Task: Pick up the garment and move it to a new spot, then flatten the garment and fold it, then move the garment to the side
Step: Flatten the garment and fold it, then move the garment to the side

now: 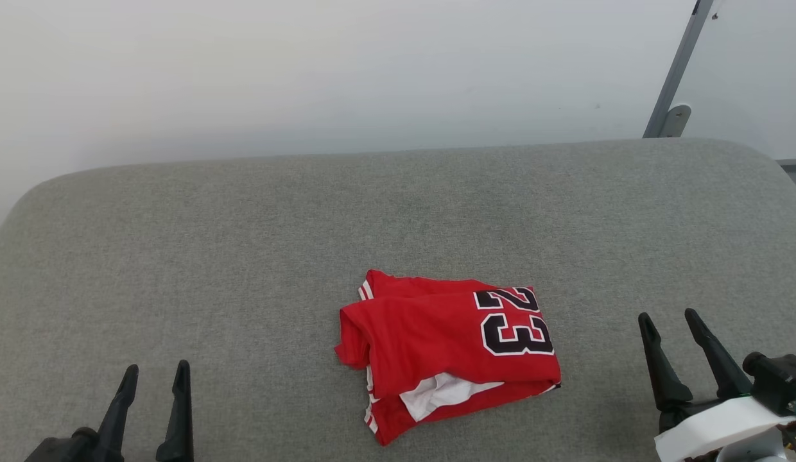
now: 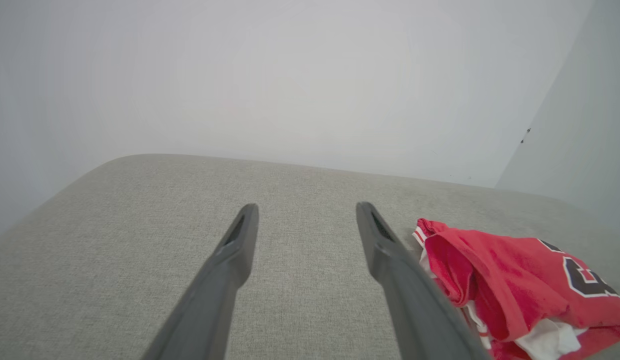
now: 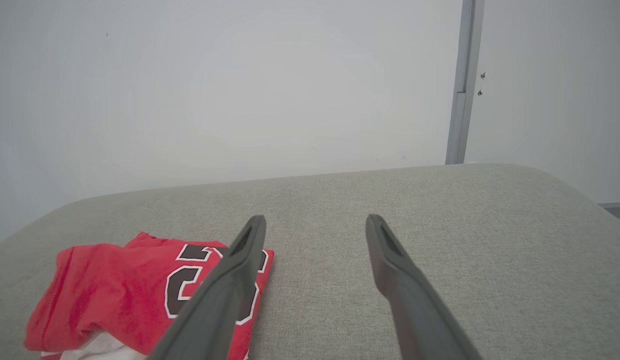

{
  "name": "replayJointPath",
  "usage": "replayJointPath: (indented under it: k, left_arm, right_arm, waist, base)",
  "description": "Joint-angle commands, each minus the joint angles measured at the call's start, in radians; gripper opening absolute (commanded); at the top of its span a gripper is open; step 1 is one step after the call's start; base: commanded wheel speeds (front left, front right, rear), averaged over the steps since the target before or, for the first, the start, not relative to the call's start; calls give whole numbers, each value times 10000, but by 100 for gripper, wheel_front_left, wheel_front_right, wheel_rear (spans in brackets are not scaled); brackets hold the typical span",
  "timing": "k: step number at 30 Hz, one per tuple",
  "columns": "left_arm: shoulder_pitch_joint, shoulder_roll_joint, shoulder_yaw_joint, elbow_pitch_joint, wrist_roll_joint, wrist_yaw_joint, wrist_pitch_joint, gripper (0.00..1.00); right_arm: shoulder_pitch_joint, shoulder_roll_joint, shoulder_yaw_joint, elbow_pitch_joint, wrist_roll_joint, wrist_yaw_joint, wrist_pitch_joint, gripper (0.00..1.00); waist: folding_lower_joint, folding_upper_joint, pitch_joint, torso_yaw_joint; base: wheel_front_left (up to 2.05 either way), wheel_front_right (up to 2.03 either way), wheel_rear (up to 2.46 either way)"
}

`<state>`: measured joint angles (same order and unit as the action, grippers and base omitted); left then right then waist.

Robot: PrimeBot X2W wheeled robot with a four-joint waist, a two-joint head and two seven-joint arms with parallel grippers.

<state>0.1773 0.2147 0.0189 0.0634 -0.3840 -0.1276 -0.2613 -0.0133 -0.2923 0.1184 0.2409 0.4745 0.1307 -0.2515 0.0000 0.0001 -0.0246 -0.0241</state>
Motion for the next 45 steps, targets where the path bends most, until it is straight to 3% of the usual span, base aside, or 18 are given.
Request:
replayJointPath:
  k: [1, 18, 23, 28, 39, 45]
  left_arm:
    - [-132, -3, -36, 39, 52, -24, -50, 100]
    - [-386, -49, -325, 123, 134, -24, -50, 100]
    - [-376, -20, -210, 40, 112, -24, -50, 100]
    - [-253, 28, -150, -32, 25, -24, -50, 100]
    - [-622, -78, -508, 86, -52, -24, -50, 100]
    - [-905, -73, -719, 162, -132, -25, -50, 100]
  right_arm:
    - [73, 45, -82, -31, -43, 1, -80, 100]
    - [97, 116, -223, -87, -327, 1, 13, 100]
    - [-255, -8, 56, -14, -295, 1, 599, 100]
    - [-827, -466, 565, 113, 27, 1, 1935, 100]
    - [-2345, -1658, 1570, 505, 1845, 1, 6591, 100]
    - [-3024, -1865, 1936, 723, 2398, 1, 8757, 100]
  waist:
    - [0, -1, 14, 30]
    - [0, -1, 89, 322]
    - [0, -1, 169, 470]
    - [0, -1, 269, 709]
    - [0, -1, 714, 1505]
    - [0, -1, 1055, 1931]
  base:
    - [0, 0, 0]
    - [0, 0, 0]
    - [0, 0, 0]
    - [0, 0, 0]
    - [0, 0, 0]
    - [0, 0, 0]
